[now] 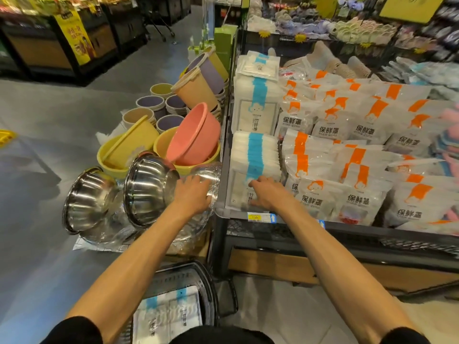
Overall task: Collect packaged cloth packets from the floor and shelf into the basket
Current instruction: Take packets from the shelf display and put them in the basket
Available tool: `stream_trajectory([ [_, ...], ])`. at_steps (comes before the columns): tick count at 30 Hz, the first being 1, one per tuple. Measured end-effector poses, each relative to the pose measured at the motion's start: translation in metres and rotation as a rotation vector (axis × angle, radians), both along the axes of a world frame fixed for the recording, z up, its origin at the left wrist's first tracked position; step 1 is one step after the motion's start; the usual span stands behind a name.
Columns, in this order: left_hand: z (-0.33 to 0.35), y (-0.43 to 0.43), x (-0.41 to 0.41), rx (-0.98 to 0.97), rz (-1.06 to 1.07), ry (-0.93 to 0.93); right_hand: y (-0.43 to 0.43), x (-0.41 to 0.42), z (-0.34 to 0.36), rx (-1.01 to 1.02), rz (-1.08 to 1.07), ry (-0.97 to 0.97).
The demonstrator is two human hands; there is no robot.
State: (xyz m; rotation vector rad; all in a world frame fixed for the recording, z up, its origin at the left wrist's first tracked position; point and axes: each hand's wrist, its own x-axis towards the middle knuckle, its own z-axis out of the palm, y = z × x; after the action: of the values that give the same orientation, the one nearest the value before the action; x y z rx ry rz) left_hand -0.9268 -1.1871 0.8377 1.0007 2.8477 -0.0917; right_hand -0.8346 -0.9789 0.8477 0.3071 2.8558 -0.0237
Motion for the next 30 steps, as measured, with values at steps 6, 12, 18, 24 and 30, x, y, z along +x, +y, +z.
stream_trajectory([
  [6, 0.008, -0.037, 0.040, 0.042, 0.037, 0.033, -0.033, 0.032, 0.007, -0.024, 0.035, 0.060],
  [12, -0.008, -0.083, 0.102, 0.012, 0.064, 0.046, -0.070, 0.068, -0.007, -0.120, 0.095, 0.085],
  [18, -0.010, -0.136, 0.131, -0.033, 0.161, -0.001, -0.116, 0.083, -0.017, -0.131, 0.173, 0.030],
  [24, -0.008, -0.178, 0.148, -0.016, 0.231, -0.013, -0.159, 0.084, -0.014, -0.126, 0.255, -0.010],
  [30, -0.013, -0.211, 0.143, 0.010, 0.252, -0.039, -0.194, 0.075, -0.018, -0.116, 0.294, -0.032],
])
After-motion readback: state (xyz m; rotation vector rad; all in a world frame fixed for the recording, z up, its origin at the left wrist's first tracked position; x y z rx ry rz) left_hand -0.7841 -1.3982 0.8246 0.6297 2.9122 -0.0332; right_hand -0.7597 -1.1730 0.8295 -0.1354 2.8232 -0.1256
